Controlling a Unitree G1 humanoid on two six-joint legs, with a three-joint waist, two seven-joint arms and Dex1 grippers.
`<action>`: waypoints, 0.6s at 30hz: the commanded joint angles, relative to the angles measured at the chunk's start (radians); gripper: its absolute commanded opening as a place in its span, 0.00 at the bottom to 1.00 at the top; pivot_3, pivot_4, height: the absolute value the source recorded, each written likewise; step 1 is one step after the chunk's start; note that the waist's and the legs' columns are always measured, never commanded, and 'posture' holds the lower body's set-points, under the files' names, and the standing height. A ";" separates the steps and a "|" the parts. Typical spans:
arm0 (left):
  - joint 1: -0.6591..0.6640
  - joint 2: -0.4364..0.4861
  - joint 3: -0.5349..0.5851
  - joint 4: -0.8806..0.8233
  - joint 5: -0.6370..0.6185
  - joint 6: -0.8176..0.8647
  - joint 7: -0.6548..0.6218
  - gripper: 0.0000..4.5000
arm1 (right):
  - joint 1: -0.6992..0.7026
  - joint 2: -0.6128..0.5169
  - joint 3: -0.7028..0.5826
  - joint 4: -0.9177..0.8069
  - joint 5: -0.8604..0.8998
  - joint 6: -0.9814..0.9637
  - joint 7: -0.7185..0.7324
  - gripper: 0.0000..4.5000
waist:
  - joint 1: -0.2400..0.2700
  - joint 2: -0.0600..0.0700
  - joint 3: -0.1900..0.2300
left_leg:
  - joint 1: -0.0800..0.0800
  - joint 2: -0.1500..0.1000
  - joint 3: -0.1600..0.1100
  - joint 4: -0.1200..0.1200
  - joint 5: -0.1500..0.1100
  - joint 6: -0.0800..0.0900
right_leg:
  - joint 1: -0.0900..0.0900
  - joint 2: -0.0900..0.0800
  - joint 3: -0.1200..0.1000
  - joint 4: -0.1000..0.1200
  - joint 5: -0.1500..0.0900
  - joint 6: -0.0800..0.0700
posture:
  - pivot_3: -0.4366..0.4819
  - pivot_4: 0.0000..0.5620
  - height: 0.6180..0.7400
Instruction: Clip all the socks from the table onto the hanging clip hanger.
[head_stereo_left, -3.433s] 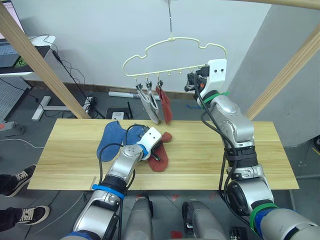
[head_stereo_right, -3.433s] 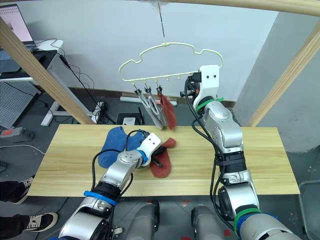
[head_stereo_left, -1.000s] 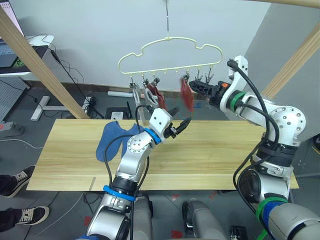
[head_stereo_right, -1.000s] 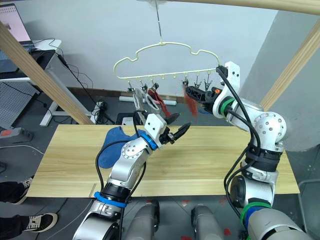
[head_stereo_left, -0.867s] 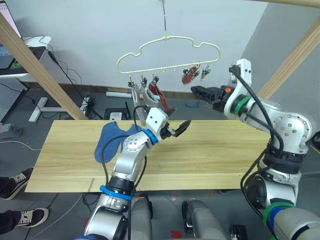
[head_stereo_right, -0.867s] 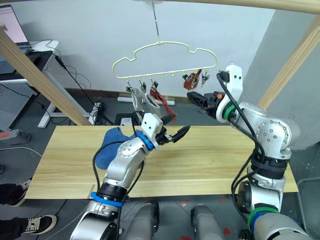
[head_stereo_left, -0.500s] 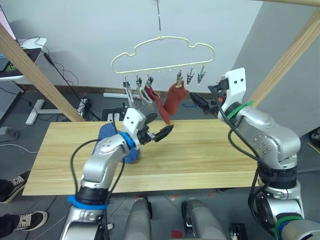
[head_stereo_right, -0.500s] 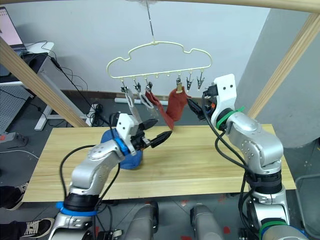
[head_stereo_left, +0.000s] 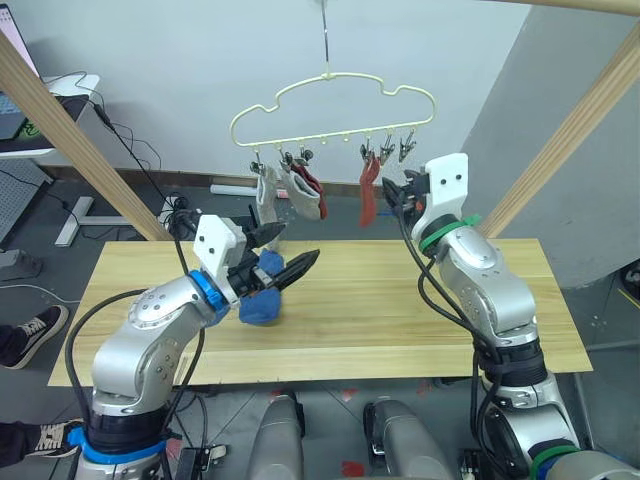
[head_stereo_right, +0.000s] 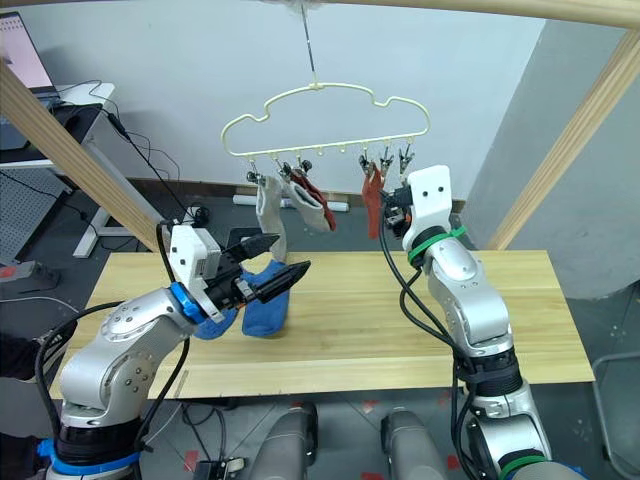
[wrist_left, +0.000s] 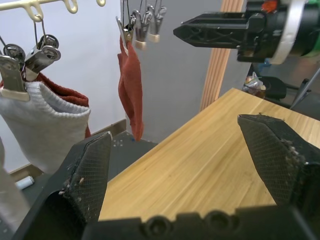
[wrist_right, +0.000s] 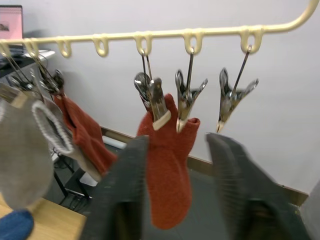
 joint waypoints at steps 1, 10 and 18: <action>-0.001 0.005 0.014 -0.042 -0.012 -0.026 0.010 1.00 | -0.036 0.019 -0.006 0.010 -0.029 -0.056 -0.007 0.35 | 0.001 0.000 0.000 | 0.000 0.000 0.000 0.000 0.000 0.000 | 0.000 0.000 0.000 0.000 0.000 0.000 | 0.57 0.42 1.00; 0.005 0.006 0.008 -0.082 -0.052 -0.024 0.006 1.00 | -0.105 0.053 -0.038 0.134 -0.074 -0.130 -0.029 0.35 | 0.005 0.000 0.000 | 0.000 0.000 0.000 0.000 0.000 0.000 | 0.000 0.000 0.000 0.000 0.001 -0.001 | 0.57 0.44 1.00; -0.022 0.010 0.002 -0.069 -0.068 -0.020 0.012 1.00 | -0.187 0.088 -0.065 0.267 -0.093 -0.188 -0.053 0.35 | 0.007 0.001 0.001 | 0.001 0.000 0.000 0.000 0.000 0.000 | 0.000 0.000 0.000 0.000 0.001 -0.001 | 0.57 0.48 1.00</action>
